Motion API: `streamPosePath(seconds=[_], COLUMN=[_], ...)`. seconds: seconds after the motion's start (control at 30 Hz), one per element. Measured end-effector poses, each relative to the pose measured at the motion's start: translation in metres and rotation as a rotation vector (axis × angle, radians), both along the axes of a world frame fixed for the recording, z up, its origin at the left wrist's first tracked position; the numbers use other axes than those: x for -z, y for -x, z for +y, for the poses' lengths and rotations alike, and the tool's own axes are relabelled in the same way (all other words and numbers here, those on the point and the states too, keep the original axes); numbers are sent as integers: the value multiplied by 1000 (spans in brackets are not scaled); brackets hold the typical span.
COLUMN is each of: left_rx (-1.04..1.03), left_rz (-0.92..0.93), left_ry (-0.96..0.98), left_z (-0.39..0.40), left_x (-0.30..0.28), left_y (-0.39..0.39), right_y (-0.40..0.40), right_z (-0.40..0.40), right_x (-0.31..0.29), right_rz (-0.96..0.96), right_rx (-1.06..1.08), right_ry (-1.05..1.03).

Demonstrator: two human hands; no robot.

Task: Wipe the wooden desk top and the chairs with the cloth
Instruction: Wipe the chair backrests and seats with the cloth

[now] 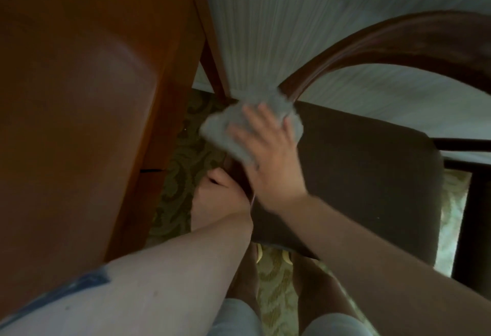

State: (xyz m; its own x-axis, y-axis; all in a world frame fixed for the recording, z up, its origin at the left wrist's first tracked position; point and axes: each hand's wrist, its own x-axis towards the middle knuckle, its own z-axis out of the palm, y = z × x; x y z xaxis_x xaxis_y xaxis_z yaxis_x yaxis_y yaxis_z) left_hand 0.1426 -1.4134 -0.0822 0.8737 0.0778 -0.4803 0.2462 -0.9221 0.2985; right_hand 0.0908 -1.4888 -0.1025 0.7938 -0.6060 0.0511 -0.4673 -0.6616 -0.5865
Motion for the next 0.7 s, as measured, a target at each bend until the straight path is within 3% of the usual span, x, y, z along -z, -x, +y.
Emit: streamPosePath(seconds=[0.07,0.13,0.27,0.33,0.43,0.5,0.53,0.67,0.7], left_rx=[5,-1,3,-5,1,6,5,4,15], left_rz=[29,-8,-29,-43,-35,-72,-75,24,55], left_ry=[24,-13,-59,-36,34,12,-19,-54,-26], left_z=[0,2,2,3,2,2,2,6,9], left_x=[-4,0,9,7,5,4,6,13,19], left_y=[1,1,3,2,3,3,4,2,-1], right_y=[9,15,9,0,1,9,11,-1,-9], right_z=[10,-18,-58,-29,14,-6,-24,-29,-9], right_x=[0,4,0,0,0,-1,2,0,1], right_rz=[53,69,-31,-47,39,95,100,-20,-29], right_rx=[-255,-368,78,150,-164,-371,-373,267,311], right_ry=[2,100,45,-6,-11,84,137,33,6])
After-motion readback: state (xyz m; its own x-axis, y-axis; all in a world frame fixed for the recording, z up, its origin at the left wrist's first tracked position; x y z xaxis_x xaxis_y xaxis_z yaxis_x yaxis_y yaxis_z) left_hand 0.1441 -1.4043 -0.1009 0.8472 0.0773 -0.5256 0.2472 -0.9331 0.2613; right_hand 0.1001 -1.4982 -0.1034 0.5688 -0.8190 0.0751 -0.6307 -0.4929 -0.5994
